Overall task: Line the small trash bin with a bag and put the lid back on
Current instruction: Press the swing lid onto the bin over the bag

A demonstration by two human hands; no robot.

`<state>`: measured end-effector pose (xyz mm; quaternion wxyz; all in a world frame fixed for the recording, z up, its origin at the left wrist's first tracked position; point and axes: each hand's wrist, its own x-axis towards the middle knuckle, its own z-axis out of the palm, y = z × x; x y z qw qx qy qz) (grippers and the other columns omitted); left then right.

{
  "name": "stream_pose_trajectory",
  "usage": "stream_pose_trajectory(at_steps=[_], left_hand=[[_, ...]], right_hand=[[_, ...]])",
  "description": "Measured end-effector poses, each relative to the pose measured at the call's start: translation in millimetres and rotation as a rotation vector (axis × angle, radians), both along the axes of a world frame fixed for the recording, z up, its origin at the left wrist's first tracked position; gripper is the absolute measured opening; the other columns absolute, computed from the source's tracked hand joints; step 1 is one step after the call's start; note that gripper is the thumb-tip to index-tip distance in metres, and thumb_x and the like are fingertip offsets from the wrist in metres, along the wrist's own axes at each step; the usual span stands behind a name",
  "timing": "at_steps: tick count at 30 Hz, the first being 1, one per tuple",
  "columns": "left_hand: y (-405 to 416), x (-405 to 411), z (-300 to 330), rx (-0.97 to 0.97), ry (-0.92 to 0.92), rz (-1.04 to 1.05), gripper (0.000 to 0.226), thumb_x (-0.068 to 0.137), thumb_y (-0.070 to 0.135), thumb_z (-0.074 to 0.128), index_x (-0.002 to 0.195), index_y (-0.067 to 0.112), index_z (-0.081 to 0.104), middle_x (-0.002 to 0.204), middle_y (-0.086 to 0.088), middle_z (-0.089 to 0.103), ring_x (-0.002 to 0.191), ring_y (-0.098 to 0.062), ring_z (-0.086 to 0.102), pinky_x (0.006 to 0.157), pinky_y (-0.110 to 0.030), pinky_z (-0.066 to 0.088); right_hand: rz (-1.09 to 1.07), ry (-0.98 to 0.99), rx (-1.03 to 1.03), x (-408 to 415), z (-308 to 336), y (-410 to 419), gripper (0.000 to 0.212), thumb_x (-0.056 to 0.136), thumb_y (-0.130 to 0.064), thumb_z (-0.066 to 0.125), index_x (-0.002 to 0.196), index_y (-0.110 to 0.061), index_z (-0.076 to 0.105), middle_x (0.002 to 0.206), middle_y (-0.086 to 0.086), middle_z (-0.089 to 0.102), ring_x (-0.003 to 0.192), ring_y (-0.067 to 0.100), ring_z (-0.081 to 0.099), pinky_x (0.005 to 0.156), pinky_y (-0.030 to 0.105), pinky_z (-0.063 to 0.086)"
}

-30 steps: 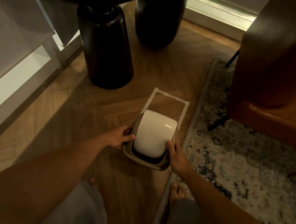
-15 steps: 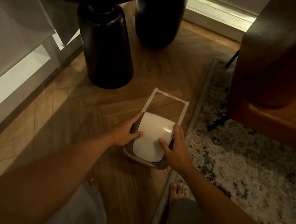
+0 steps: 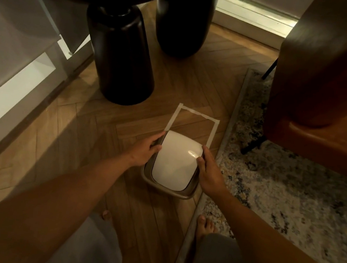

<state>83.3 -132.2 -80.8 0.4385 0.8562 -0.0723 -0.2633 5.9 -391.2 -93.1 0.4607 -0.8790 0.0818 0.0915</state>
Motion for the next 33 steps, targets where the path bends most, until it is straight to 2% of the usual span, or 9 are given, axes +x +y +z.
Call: stream_pose_trajectory(at_steps=[4, 9, 13, 16, 20, 23, 26, 29, 33], left_hand=[[4, -5, -1, 0.02, -0.006, -0.001, 0.061, 0.104, 0.033, 0.049, 0.158, 0.037, 0.021, 0.164, 0.0, 0.03, 0.149, -0.025, 0.031, 0.117, -0.043, 0.028], [13, -25, -5, -0.001, 0.003, -0.028, 0.08, 0.097, 0.047, 0.058, 0.16, 0.038, 0.01, 0.161, 0.0, 0.034, 0.144, -0.018, 0.037, 0.11, -0.036, 0.036], [27, -46, -14, 0.04, -0.02, -0.139, 0.114, 0.078, 0.055, 0.078, 0.16, 0.036, 0.001, 0.165, 0.002, 0.025, 0.145, -0.01, 0.028, 0.114, -0.029, 0.028], [30, -50, -20, 0.064, -0.024, -0.161, 0.121, 0.073, 0.047, 0.084, 0.16, 0.032, 0.002, 0.165, 0.0, 0.024, 0.145, -0.008, 0.024, 0.113, -0.025, 0.023], [34, -54, -33, 0.144, 0.007, -0.197, 0.115, 0.075, 0.038, 0.086, 0.16, 0.018, 0.011, 0.163, -0.005, 0.028, 0.149, -0.018, 0.028, 0.112, -0.022, 0.02], [36, -57, -43, 0.18, -0.013, -0.182, 0.105, 0.08, 0.031, 0.083, 0.16, 0.015, 0.017, 0.163, -0.008, 0.031, 0.149, -0.024, 0.03, 0.112, -0.02, 0.018], [36, -56, -46, 0.147, -0.003, -0.137, 0.103, 0.08, 0.027, 0.083, 0.16, 0.017, 0.018, 0.162, -0.008, 0.032, 0.149, -0.024, 0.029, 0.113, -0.022, 0.019], [36, -55, -45, 0.128, 0.023, -0.1, 0.104, 0.079, 0.023, 0.084, 0.16, 0.019, 0.018, 0.162, -0.006, 0.032, 0.149, -0.023, 0.029, 0.112, -0.023, 0.019], [38, -49, -39, 0.137, 0.161, -0.034, 0.096, 0.086, 0.013, 0.077, 0.161, 0.024, 0.017, 0.158, -0.01, 0.037, 0.141, -0.028, 0.044, 0.112, -0.036, 0.038]], right_hand=[[0.019, 0.038, 0.076, -3, 3, -3, 0.059, 0.11, -0.04, 0.045, 0.165, -0.029, 0.026, 0.161, -0.004, 0.045, 0.145, 0.019, 0.046, 0.116, 0.042, 0.043], [-0.039, -0.01, 0.1, -36, 6, 9, 0.067, 0.1, -0.05, 0.059, 0.149, -0.069, 0.018, 0.137, -0.043, 0.043, 0.12, -0.027, 0.045, 0.09, -0.001, 0.039], [0.015, 0.022, 0.088, -66, -9, 17, 0.102, 0.087, -0.052, 0.078, 0.164, -0.045, 0.011, 0.161, -0.01, 0.037, 0.143, 0.005, 0.041, 0.113, 0.03, 0.042], [0.018, 0.052, 0.103, -75, -16, 23, 0.117, 0.08, -0.047, 0.086, 0.166, -0.039, 0.007, 0.163, -0.009, 0.033, 0.145, 0.009, 0.041, 0.114, 0.033, 0.043], [0.012, 0.057, 0.041, -82, -26, 28, 0.106, 0.089, -0.033, 0.082, 0.15, -0.069, 0.003, 0.15, -0.008, 0.054, 0.129, 0.015, 0.059, 0.097, 0.025, 0.053], [-0.01, 0.039, 0.045, -85, -32, 28, 0.11, 0.089, -0.032, 0.082, 0.139, -0.082, -0.003, 0.148, -0.011, 0.055, 0.129, 0.011, 0.057, 0.105, 0.034, 0.051], [-0.019, 0.063, 0.076, -84, -34, 30, 0.109, 0.089, -0.027, 0.083, 0.147, -0.074, 0.004, 0.146, -0.017, 0.054, 0.13, 0.006, 0.054, 0.107, 0.031, 0.049], [-0.066, 0.091, 0.147, -83, -36, 33, 0.099, 0.087, -0.021, 0.084, 0.16, -0.046, 0.024, 0.144, -0.014, 0.059, 0.129, 0.011, 0.059, 0.102, 0.032, 0.053], [-0.114, 0.147, 0.198, -80, -37, 28, 0.096, 0.088, -0.008, 0.081, 0.163, -0.034, 0.026, 0.141, 0.0, 0.064, 0.122, 0.02, 0.065, 0.1, 0.038, 0.058]])
